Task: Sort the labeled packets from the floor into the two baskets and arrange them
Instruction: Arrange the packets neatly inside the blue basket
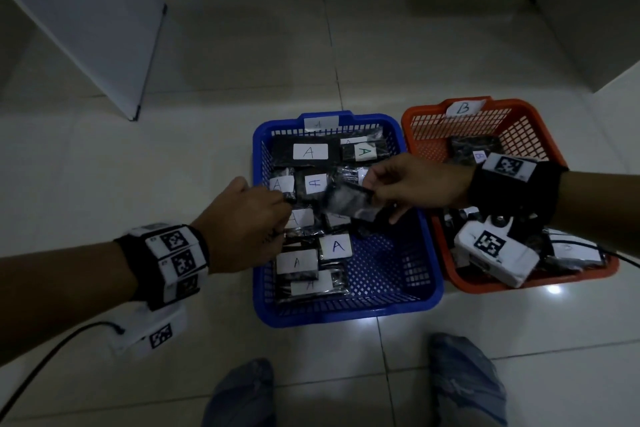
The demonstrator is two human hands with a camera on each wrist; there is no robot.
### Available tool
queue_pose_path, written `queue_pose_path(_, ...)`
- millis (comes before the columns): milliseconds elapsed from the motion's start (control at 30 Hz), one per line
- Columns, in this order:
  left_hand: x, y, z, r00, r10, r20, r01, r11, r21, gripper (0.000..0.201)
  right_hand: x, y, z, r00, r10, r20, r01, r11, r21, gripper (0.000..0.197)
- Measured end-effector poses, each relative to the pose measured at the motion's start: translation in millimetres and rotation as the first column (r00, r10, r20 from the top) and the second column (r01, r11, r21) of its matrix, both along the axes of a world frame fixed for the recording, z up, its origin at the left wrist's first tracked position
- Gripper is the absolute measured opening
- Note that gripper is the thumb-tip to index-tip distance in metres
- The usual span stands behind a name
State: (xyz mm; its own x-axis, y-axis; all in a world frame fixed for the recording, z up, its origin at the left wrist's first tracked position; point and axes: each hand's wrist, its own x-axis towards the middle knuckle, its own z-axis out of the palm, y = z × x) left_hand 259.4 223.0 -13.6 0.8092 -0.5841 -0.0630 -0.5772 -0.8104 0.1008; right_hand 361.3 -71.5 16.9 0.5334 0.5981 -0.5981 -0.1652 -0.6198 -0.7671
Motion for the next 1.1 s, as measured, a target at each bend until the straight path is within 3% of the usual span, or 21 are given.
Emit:
queue_pose_path(100,8,4,1,0.998,0.064,-0.014,-0.064,0.997,0.044,0.011,-7,10,-5,1.0,0.008,-0.022,-0.007,1.0,0.022,0.007)
queue_pose_path(200,10,7,4,0.96,0.277,-0.027,-0.278,0.953,-0.122,0.01,-13,21,-10,0.979,0.105,0.174,-0.114,0.993,0.042,0.017)
queue_pose_path(267,9,10,4,0.898,0.427,-0.105,-0.438,0.85,-0.294,0.008,-18,27,-15,0.893,0.199,0.403,-0.214,0.977,-0.009,0.018)
queue_pose_path(333,8,13,4,0.869,0.472,-0.147,-0.49,0.787,-0.375,0.013,-25,33,-17,0.773,0.275,0.572,-0.262,0.959,-0.107,0.017)
queue_pose_path(433,12,17,1,0.872,0.441,-0.211,-0.489,0.787,-0.376,0.018,-31,40,-16,0.639,0.384,0.667,-0.33,0.92,-0.212,0.016)
queue_pose_path(533,21,18,1,0.883,0.332,-0.332,-0.452,0.79,-0.414,0.019,-35,47,-22,0.564,0.484,0.669,-0.404,0.869,-0.287,0.015)
queue_pose_path(667,23,11,1,0.893,0.156,-0.422,-0.286,0.92,-0.267,0.021,-41,50,-34,0.478,0.65,0.591,-0.507,0.753,-0.419,0.021)
queue_pose_path(733,18,7,-1,0.917,0.117,-0.382,-0.174,0.978,-0.119,0.028,-40,48,-37,0.473,0.652,0.593,-0.502,0.752,-0.427,0.025)
queue_pose_path(867,11,4,-6,0.964,0.078,-0.253,-0.075,0.997,0.021,0.034,-35,44,-40,0.516,0.582,0.628,-0.45,0.808,-0.38,0.023)
queue_pose_path(1000,10,1,-4,0.975,0.062,-0.213,-0.06,0.998,0.019,0.028,-29,38,-31,0.585,0.479,0.654,-0.423,0.869,-0.258,0.013)
queue_pose_path(1100,11,2,-5,0.98,0.046,-0.196,-0.061,0.995,-0.073,0.019,2,17,-6,0.588,0.387,0.71,-0.25,0.922,-0.296,0.012)
